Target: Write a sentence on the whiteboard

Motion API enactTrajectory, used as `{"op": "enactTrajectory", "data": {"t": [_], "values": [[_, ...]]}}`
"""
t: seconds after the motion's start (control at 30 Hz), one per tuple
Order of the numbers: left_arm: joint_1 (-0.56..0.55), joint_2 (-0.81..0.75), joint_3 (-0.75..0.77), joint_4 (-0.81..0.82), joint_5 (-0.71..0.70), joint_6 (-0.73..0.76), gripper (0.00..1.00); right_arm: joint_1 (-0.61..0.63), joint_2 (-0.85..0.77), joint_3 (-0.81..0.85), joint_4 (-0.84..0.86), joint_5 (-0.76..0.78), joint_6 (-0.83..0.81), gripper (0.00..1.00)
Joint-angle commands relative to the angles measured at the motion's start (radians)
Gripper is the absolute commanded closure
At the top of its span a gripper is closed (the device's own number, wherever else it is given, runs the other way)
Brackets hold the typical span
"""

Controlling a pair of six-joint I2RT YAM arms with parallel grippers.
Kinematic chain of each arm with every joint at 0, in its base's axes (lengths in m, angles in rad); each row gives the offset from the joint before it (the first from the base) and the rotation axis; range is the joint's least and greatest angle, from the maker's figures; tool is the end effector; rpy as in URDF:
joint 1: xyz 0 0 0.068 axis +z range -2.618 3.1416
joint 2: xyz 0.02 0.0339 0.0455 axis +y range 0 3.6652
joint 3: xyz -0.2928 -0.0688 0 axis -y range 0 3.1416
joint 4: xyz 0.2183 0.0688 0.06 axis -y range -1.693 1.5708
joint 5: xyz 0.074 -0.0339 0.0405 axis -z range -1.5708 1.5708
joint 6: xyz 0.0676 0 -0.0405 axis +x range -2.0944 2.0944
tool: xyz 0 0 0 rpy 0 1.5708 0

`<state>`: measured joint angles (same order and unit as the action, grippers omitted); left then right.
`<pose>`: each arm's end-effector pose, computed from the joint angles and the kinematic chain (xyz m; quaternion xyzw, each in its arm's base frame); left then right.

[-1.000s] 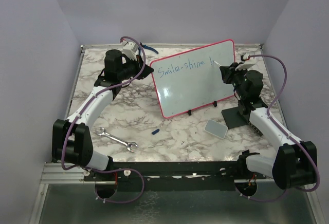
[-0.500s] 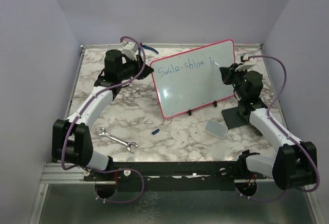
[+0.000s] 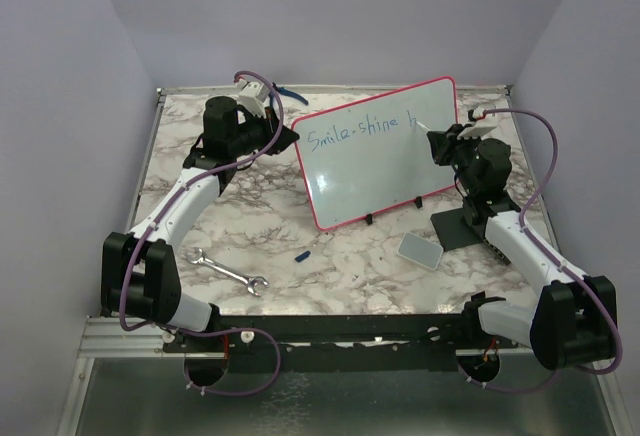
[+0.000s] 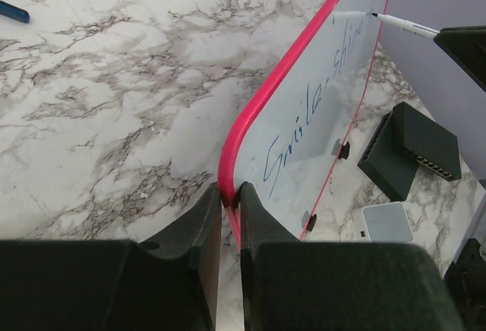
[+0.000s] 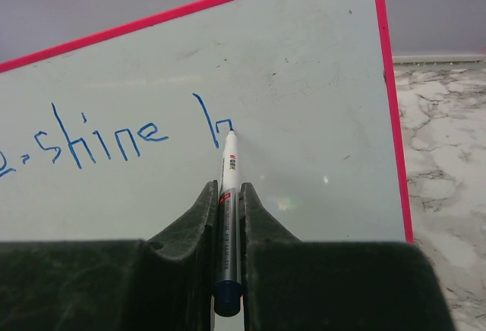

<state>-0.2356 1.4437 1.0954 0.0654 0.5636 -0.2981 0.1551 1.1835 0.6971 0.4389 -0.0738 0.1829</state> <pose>0.3168 -0.1132 0.3492 0.1429 0.7730 -0.3666 0.4976 0.2677 0.0469 0.3289 -0.0154 0.7235 0.1423 0.6753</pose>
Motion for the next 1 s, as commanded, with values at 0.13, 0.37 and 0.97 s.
{"op": "enactTrajectory", "data": {"t": [0.13,0.37,0.97], "values": [[0.004,-0.031,0.001,0.002,0.016,0.031,1.00,0.007,-0.015,-0.021,-0.048,-0.033,-0.005,0.99],[0.004,-0.031,0.002,0.002,0.016,0.031,1.00,0.016,-0.015,-0.027,-0.049,-0.040,-0.006,0.99],[0.004,-0.031,0.003,0.002,0.017,0.031,1.00,0.030,-0.010,-0.021,-0.048,-0.043,-0.016,0.99]]}}
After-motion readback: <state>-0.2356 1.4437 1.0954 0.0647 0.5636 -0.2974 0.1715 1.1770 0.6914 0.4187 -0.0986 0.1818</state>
